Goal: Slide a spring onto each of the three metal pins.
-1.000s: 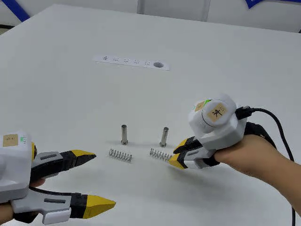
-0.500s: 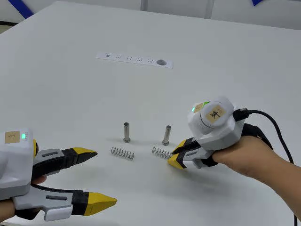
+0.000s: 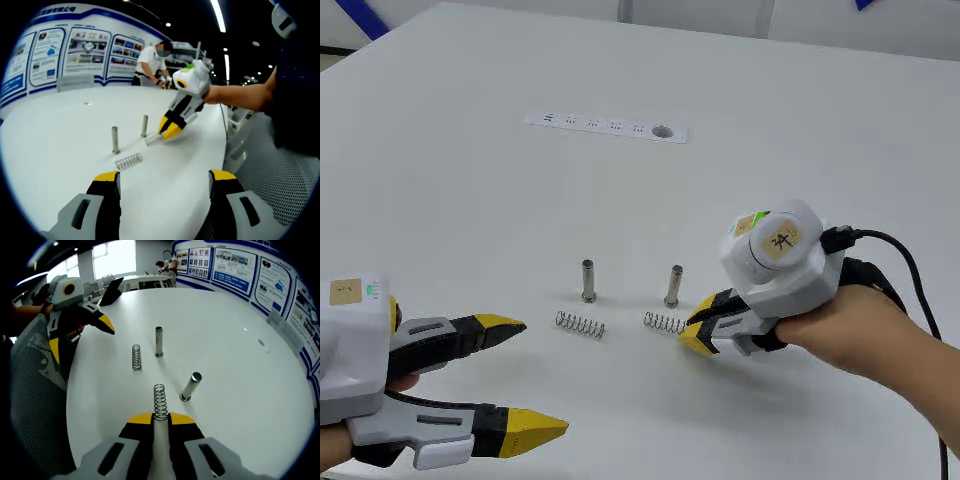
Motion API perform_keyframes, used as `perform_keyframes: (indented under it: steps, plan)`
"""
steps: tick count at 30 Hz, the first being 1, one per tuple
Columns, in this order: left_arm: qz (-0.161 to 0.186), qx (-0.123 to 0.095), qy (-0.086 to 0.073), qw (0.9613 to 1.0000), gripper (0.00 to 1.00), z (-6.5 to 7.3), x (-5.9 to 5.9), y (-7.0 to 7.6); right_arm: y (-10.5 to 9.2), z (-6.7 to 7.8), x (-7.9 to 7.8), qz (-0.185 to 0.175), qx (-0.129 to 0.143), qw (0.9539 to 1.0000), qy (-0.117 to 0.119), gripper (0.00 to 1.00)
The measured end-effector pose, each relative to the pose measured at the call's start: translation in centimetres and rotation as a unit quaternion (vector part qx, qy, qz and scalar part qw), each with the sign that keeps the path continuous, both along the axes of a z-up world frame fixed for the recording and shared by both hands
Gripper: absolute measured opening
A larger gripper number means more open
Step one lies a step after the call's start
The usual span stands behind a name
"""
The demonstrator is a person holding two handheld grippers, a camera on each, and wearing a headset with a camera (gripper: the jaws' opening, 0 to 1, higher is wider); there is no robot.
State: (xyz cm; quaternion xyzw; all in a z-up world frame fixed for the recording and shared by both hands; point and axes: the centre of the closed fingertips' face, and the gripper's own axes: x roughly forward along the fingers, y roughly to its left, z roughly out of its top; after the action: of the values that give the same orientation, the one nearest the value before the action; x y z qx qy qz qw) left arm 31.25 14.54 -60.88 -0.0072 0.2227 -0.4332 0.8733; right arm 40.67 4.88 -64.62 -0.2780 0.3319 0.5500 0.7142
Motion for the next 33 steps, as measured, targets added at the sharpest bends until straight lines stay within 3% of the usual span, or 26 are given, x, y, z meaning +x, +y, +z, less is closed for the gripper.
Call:
perform_keyframes:
  steps: [8, 25, 33]
  plan:
    - [-0.002, 0.0, -0.001, 1.0, 0.73, 0.0, -0.1, 0.0, 0.1, 1.9, 0.2, 0.005, 0.002, 0.9998, -0.02, 0.12]
    - [-0.005, 0.001, -0.001, 1.0, 0.73, 0.0, -0.1, -0.2, -0.5, 2.8, 0.3, 0.002, -0.003, 0.9998, -0.02, 0.12]
    - [-0.006, 0.0, -0.001, 1.0, 0.73, 0.1, -0.1, -0.2, -0.5, 4.3, 0.5, -0.001, 0.002, 0.9997, -0.024, 0.12]
